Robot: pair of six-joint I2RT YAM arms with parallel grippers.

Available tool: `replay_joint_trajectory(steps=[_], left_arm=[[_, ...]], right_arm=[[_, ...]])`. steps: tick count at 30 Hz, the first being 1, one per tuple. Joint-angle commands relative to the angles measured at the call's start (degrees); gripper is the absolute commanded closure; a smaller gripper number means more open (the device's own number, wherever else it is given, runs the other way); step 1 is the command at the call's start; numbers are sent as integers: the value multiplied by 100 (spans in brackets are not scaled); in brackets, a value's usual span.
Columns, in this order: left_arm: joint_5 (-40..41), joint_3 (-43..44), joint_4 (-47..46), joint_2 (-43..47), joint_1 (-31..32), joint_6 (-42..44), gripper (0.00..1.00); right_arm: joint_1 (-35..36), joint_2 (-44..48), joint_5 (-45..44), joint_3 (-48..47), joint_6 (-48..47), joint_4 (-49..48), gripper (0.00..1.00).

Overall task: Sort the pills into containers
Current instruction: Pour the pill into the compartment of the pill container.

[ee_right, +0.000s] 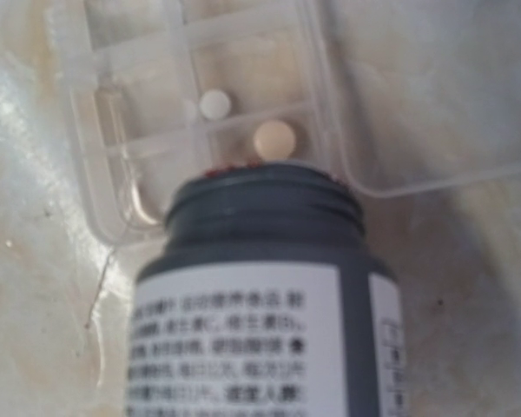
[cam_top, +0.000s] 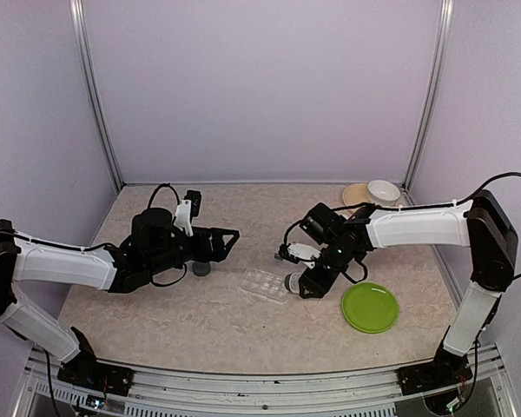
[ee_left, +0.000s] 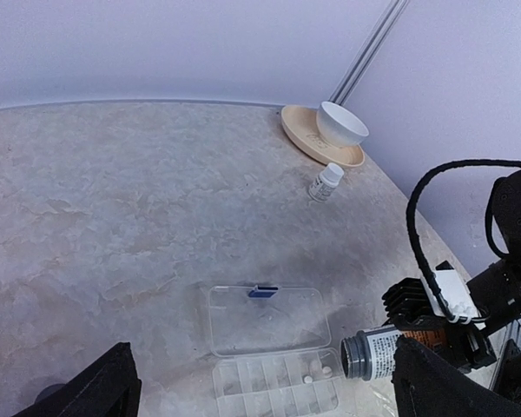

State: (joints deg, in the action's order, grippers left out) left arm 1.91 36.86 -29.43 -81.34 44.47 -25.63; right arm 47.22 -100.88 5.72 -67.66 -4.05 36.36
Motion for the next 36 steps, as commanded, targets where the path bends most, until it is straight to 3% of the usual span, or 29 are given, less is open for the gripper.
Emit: replay_joint_trajectory(steps=[1, 36], left_arm=[[-40, -91, -198, 13, -35, -34, 1], [-98, 5, -183, -48, -52, -15, 1]], right_arm=[[-20, -62, -48, -231, -38, 127, 100], [-6, -395, -252, -777, -39, 672, 100]])
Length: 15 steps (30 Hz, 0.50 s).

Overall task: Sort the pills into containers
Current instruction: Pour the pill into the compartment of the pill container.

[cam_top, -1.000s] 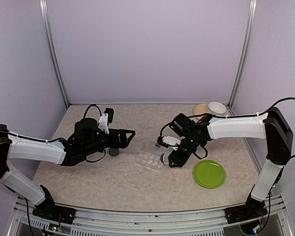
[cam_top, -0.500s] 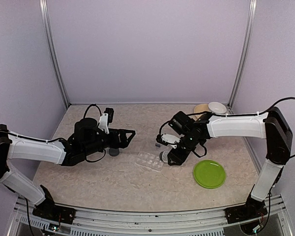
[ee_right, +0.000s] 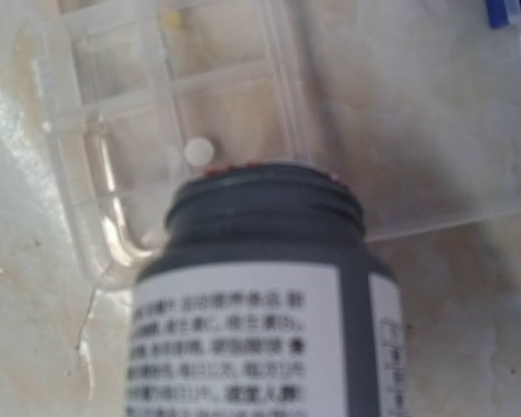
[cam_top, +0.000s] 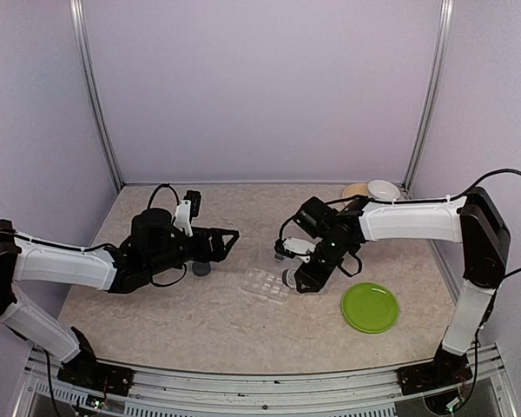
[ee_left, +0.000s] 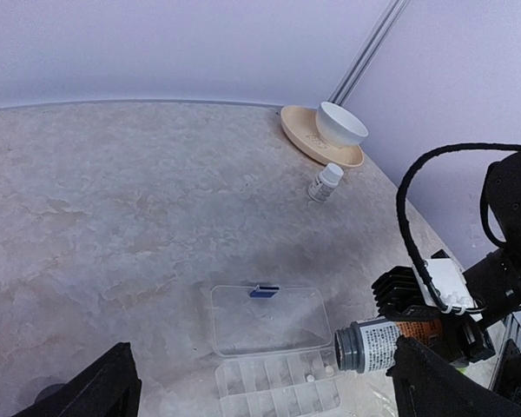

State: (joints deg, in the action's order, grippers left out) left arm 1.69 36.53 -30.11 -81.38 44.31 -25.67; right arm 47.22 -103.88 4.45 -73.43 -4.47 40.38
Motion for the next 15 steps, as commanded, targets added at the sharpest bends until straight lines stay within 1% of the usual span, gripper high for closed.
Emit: replay_joint_trajectory(steps=[1, 5, 15], left_arm=[[-73, 38, -121, -44, -37, -8, 1], [-73, 16, -130, -59, -35, -16, 1], [-94, -23, -176, -71, -37, -55, 1]], right_arm=[[-4, -104, -147, -226, 4, 297, 100], [19, -137, -221, -326, -5, 505, 100], [97, -146, -244, -447, -10, 630, 100]])
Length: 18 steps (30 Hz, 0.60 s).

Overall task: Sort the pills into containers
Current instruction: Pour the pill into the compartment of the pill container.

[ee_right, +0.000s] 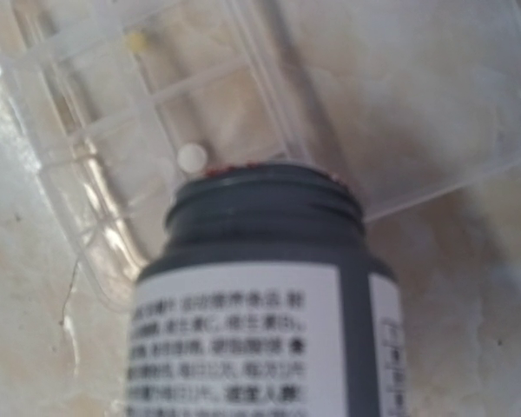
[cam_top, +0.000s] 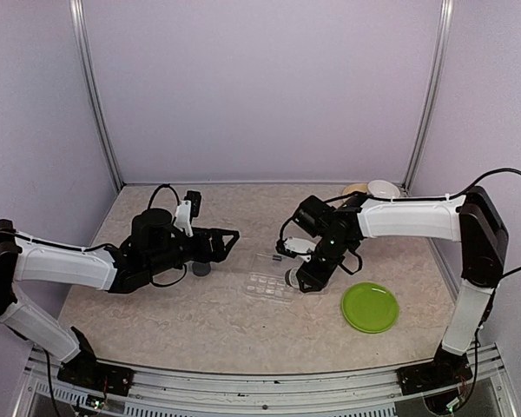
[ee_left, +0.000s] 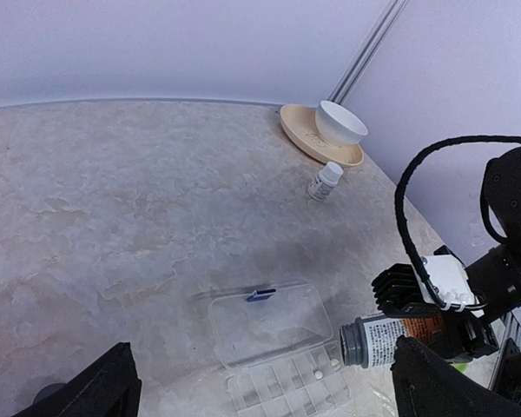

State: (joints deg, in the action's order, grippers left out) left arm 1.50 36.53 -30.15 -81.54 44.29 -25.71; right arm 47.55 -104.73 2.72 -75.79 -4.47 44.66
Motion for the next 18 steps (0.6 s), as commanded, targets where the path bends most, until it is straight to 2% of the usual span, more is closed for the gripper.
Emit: replay_joint_trajectory(steps=[1, 18], left_arm=[[-71, -28, -174, -55, -35, -48, 1], [-80, -111, -254, -58, -35, -94, 1]], right_arm=[[75, -57, -77, -229, -10, 223, 100], [123, -132, -139, -423, 1, 543, 100]])
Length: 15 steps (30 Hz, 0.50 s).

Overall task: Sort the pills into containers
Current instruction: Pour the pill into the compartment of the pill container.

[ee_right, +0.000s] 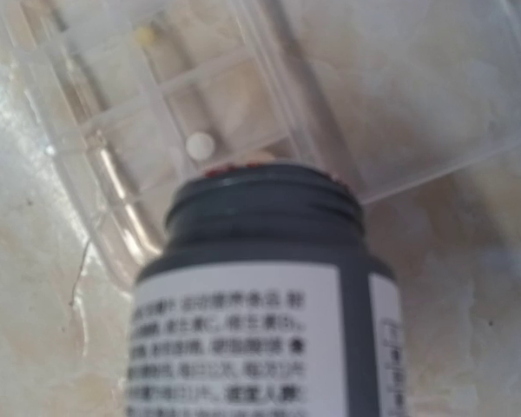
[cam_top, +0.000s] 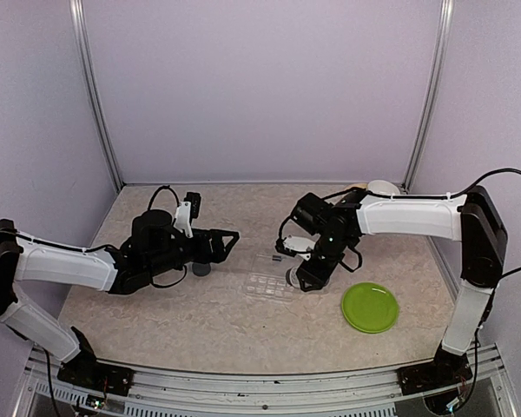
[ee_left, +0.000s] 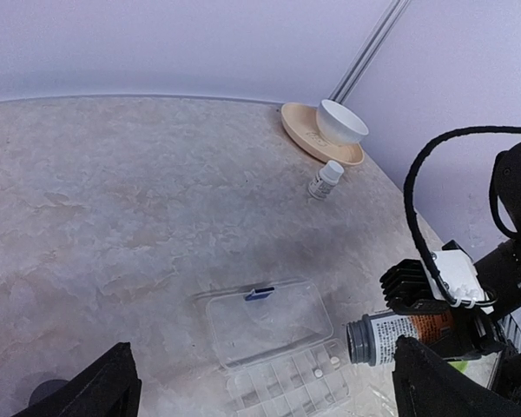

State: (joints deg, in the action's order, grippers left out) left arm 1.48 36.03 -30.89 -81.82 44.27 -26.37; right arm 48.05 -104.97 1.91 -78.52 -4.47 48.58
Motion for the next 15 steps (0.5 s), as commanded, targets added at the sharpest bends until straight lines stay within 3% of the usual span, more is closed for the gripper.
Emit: replay_joint_trajectory(steps=[1, 15], left_arm=[[-85, -61, -187, -23, -33, -26, 1], [-70, -105, -213, -27, -41, -27, 1]], right_arm=[[73, -130, -48, -153, -1, 158, 100], [79, -342, -140, -310, -1, 274, 100]])
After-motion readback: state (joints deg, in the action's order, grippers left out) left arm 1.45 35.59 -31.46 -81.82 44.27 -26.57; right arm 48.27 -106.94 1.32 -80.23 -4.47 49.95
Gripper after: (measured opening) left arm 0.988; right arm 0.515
